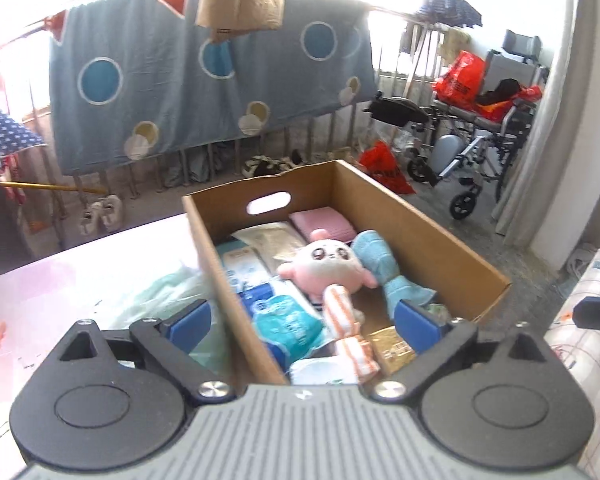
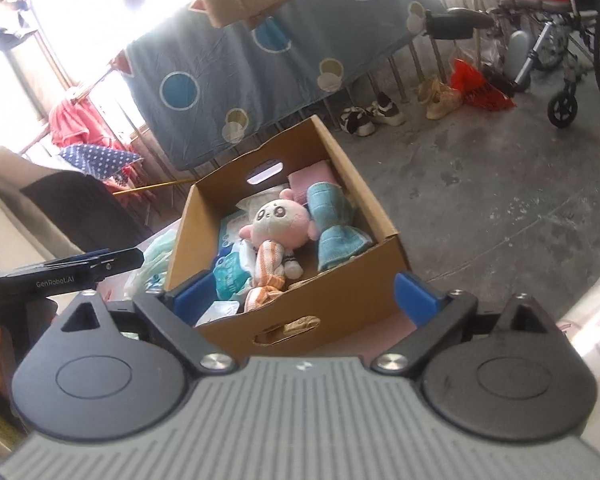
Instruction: Organize soft objects
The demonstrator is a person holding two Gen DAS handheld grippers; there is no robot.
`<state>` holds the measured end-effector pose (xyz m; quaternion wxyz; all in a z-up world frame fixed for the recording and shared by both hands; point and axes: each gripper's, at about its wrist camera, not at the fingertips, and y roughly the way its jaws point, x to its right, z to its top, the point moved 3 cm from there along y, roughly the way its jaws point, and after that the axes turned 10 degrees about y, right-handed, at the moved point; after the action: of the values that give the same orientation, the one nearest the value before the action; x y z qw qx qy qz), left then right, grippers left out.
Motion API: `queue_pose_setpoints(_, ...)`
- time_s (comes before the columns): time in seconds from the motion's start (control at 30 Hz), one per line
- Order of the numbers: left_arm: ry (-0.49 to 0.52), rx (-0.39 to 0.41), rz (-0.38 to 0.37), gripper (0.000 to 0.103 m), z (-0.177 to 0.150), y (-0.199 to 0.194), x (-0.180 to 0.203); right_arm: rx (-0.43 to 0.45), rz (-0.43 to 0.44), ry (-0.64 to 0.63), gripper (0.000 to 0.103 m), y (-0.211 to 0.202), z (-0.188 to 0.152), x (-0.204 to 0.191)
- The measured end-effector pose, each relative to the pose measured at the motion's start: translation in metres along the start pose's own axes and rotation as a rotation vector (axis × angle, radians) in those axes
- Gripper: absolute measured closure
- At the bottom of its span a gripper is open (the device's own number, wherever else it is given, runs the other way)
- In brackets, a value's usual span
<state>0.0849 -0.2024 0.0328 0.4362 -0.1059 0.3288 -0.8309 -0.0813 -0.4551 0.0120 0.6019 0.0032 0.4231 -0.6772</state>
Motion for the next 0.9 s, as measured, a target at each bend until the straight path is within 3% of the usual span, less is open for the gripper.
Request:
queue_pose_setpoints(0.17,-0.06,-0.009,0.104,0.0,-0.035,-0.033,-0.024,0.035,-0.142,-0.164,0.001,0.019,-0.025,-0.038)
queue_pose_setpoints(0.33,-0.066,-0.036,0.21,0.0,-0.06,-0.043,-0.032,0.044,-0.287,-0.341,0.001,0.047,-0.053,-0.067)
queue_pose_setpoints(0.43,-0.091,-0.053,0.243,0.0,-0.072,-0.041,-0.034,0.045,-0.327,-0.406,0.001,0.054,-0.064,-0.075)
queue_pose_setpoints(0.57,-0.113,-0.085,0.267,0.0,-0.08,-0.033,-0.032,0.023,-0.294,-0.352,0.001,0.053,-0.065,-0.073)
queue_pose_setpoints(0.67,-0.117,-0.113,0.286,0.0,-0.085,-0.029,-0.027,-0.019,-0.206,-0.257,0.001,0.052,-0.06,-0.066)
queue_pose_setpoints(0.77,-0.16,-0.139,0.259,0.0,-0.086,-0.024,-0.024,-0.061,-0.122,-0.185,0.001,0.054,-0.056,-0.064)
queue_pose_setpoints(0.9,-0.207,-0.172,0.248,0.0,-0.084,-0.016,-0.018,-0.09,-0.11,-0.178,0.001,0.06,-0.057,-0.067)
